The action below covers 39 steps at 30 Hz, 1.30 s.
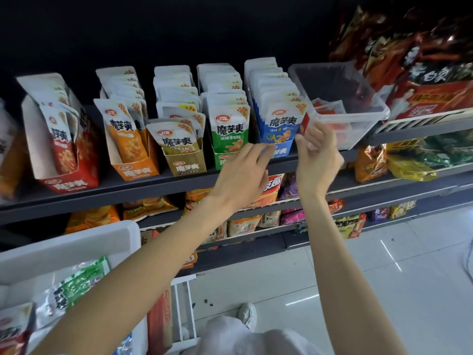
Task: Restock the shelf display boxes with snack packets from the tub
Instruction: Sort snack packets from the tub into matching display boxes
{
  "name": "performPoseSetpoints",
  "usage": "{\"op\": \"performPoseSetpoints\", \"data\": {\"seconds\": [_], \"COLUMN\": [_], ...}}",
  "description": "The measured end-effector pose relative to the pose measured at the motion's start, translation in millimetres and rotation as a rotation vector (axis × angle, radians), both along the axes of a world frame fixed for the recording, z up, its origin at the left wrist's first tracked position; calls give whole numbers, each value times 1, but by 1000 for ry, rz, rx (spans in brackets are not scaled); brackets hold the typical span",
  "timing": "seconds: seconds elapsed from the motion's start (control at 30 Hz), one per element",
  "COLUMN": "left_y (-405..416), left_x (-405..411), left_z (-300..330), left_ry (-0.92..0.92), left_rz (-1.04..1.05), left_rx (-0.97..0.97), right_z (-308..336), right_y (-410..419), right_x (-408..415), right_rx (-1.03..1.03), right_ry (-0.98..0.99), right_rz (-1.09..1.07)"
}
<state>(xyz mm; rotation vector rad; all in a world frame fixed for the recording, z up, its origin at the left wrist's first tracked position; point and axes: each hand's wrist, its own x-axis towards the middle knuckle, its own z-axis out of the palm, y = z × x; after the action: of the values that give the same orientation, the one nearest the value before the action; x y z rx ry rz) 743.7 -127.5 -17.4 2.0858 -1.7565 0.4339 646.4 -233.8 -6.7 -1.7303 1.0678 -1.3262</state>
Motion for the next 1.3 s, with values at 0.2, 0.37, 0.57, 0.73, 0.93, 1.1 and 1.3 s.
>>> {"op": "performPoseSetpoints", "data": {"seconds": [0.2,0.37,0.57,0.73,0.93,1.1,1.3], "left_y": [100,233,367,410,430,436,436], "left_x": [9,35,75,81,82,87,86], "left_z": [-7,-27,-78,-103,-115,-119,-113], "left_ry": [257,615,571,424,323,371,349], "left_rz": [-23,351,506,490,439,458,446], "left_rx": [-409,-458,242,949,1075,1013,841], "right_z": [-15,-24,-53,-94,-141,-144,-139], "right_y": [94,170,262,332,376,369,376], "right_x": [-22,6,71,106,119,125,123], "right_rx": [70,121,-190,-470,-749,-971,-1097], "right_ry": [12,319,668,1145,1300,1286,1329], "right_rz": [314,940,1304,1501,1643,1526,1407]}}
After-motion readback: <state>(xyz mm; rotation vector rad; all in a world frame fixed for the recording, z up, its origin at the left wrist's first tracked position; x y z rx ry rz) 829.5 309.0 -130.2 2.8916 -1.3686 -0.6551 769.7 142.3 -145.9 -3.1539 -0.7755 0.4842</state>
